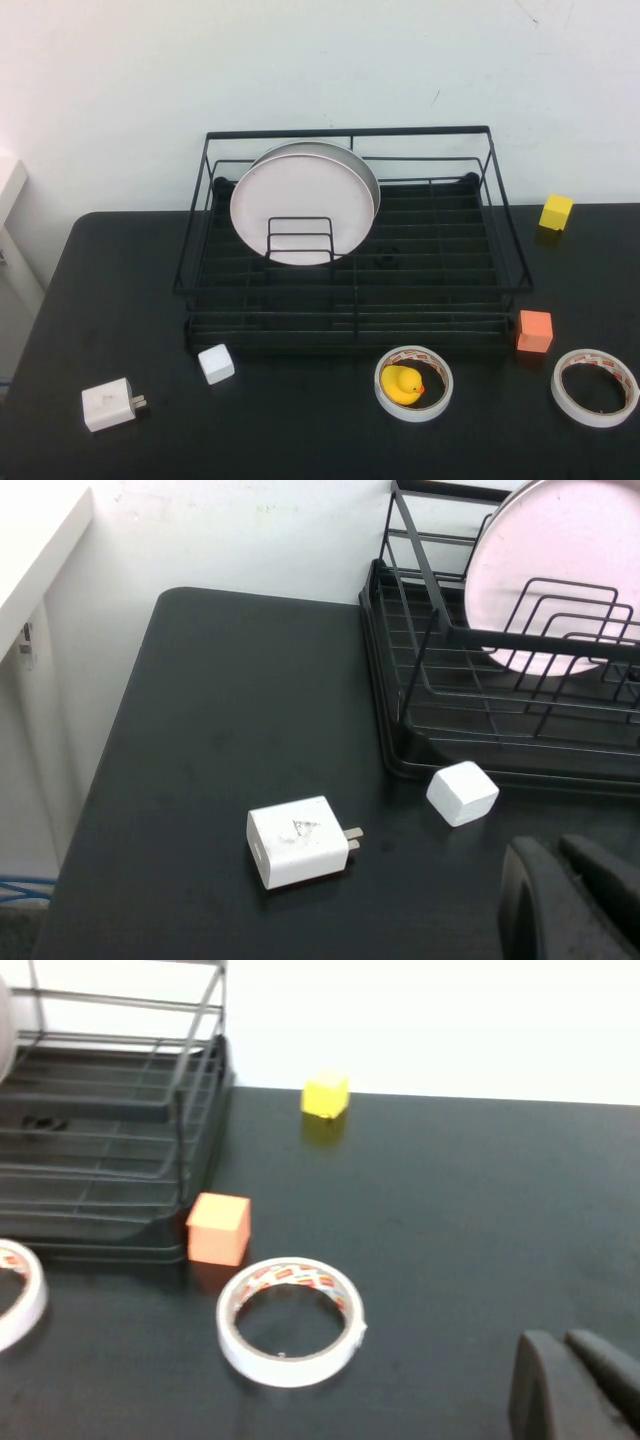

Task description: Place plate on rack

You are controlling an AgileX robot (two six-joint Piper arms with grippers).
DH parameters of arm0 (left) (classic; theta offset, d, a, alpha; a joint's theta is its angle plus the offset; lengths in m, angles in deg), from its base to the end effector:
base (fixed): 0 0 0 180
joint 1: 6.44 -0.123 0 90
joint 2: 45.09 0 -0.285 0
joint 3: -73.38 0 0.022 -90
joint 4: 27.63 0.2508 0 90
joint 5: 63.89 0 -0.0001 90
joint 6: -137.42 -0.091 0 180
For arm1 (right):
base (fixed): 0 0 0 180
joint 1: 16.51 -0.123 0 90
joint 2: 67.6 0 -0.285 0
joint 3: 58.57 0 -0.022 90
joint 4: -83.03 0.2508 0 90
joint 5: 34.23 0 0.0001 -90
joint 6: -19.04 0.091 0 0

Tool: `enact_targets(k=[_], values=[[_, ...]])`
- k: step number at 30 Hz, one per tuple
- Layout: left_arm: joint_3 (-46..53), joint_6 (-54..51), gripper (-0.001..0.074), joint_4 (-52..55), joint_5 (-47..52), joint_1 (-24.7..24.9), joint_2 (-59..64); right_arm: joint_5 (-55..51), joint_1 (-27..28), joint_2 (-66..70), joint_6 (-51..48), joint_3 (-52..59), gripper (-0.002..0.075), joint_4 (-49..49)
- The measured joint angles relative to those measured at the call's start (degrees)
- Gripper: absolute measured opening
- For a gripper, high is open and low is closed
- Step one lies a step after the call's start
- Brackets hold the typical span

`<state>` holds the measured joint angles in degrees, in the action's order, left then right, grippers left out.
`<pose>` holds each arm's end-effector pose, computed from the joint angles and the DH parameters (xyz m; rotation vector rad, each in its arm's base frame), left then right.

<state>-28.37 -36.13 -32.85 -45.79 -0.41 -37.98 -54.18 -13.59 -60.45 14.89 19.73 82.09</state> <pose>0.0533 -0.0082 0.1793 -0.0648 1.8098 -0.2422 0.0531 -0.0032 0.1760 -0.0300 1.8405 -0.1024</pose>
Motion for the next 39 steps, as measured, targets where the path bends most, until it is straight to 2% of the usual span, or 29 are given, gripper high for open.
enact_targets(k=[7,39], values=[[0.00,0.00,-0.0001,0.00,0.00,0.00,0.00,-0.02,0.00,0.00,2.80,0.00,-0.0002,-3.23],[0.00,0.00,-0.0001,0.00,0.00,0.00,0.00,-0.61,0.00,0.00,2.78,-0.09,-0.0002,-3.77]])
